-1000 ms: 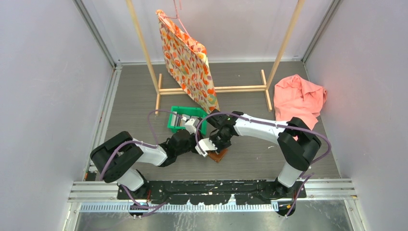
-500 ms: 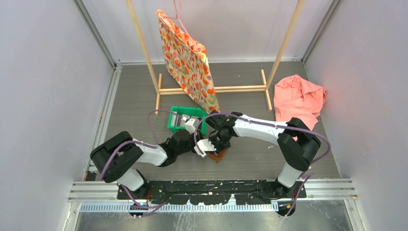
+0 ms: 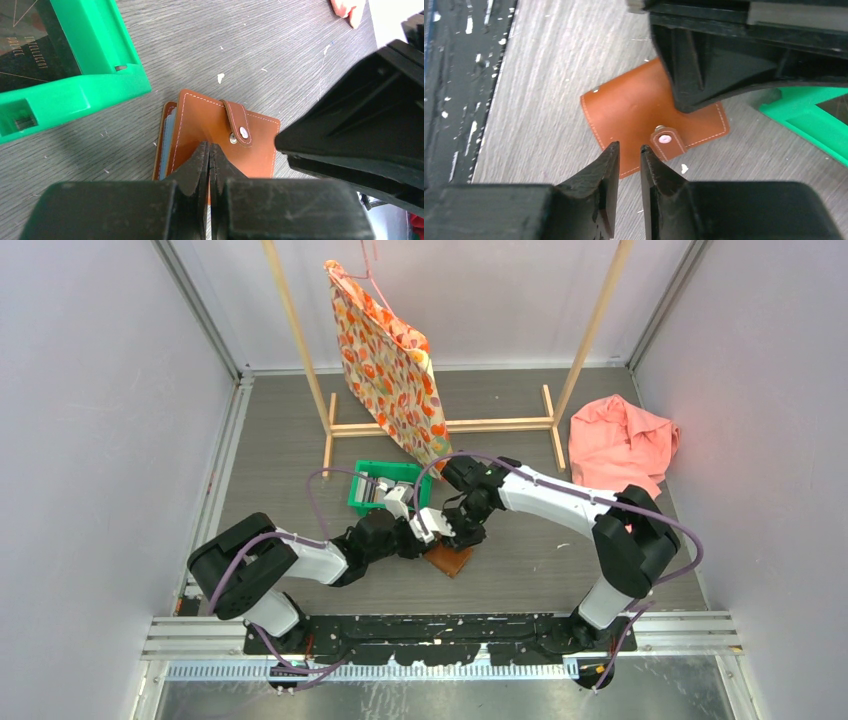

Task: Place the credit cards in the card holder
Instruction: Close the card holder at the center of the board.

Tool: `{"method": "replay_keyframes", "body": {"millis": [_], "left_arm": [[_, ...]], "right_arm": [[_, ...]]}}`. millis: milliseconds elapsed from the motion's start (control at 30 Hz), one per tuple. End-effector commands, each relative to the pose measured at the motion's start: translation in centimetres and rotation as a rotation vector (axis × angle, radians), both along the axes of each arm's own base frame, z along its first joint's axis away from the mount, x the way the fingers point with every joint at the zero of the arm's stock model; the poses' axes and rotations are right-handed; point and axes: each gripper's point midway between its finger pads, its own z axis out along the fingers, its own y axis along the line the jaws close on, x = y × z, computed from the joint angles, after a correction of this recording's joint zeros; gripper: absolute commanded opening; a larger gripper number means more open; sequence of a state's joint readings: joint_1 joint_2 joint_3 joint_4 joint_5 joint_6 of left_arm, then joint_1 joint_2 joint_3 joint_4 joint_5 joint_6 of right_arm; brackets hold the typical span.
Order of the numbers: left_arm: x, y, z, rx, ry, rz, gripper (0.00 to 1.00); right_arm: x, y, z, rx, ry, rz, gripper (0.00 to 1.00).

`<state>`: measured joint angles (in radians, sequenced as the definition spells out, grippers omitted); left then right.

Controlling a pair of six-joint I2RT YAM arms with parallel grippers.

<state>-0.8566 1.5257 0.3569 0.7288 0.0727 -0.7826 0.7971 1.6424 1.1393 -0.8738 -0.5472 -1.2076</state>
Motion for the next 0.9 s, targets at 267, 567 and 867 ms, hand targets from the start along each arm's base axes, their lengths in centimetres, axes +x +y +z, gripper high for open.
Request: {"method": "replay_keyframes", "body": {"millis": [267,567,867], "left_arm": [[0.2,0.1,-0.7,0.019,0.006,0.000,0.02],[0.2,0.1,-0.7,0.017,0.004,0.000,0.02],[0.2,0.1,-0.7,0.016,0.004,0.000,0.01]], "right_arm": [[2.8,1.7,-1.8,0.014,-0.112,-0.129,0.34],[2.8,1.5,-2.5,-0.005,-0.125,-0.116,0.32],[3.1,1.5,-2.4,-0.005,-0.140,-0.117,0.20]]}}
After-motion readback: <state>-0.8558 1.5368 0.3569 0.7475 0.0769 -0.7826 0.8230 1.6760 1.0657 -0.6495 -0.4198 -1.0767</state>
